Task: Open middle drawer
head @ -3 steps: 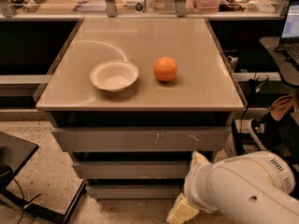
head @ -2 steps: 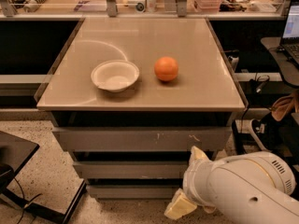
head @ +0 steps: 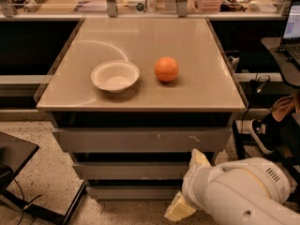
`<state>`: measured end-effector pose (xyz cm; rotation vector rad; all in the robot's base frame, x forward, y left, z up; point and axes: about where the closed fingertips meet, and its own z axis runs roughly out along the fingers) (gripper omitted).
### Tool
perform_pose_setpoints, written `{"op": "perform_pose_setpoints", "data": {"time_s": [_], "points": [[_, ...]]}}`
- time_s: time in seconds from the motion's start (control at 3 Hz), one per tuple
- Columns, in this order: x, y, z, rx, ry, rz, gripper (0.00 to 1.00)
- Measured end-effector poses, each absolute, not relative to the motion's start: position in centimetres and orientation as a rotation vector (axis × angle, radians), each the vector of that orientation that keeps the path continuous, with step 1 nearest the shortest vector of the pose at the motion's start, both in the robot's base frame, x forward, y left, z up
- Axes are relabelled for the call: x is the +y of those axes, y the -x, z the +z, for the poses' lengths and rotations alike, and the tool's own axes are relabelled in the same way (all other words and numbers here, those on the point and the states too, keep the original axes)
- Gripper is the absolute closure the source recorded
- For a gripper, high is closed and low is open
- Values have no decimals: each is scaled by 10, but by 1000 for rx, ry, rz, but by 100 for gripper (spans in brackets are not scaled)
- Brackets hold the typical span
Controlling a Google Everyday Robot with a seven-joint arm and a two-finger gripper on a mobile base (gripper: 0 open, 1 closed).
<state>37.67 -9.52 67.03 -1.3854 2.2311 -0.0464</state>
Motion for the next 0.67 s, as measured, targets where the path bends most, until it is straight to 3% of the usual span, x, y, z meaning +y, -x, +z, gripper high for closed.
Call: {"op": "perform_pose_setpoints", "data": {"time_s": [0.33,0.67], "points": [[-78,-368,649,2106,1474,-148,0],[-73,-373,634,2086,1510,-127,0]]}}
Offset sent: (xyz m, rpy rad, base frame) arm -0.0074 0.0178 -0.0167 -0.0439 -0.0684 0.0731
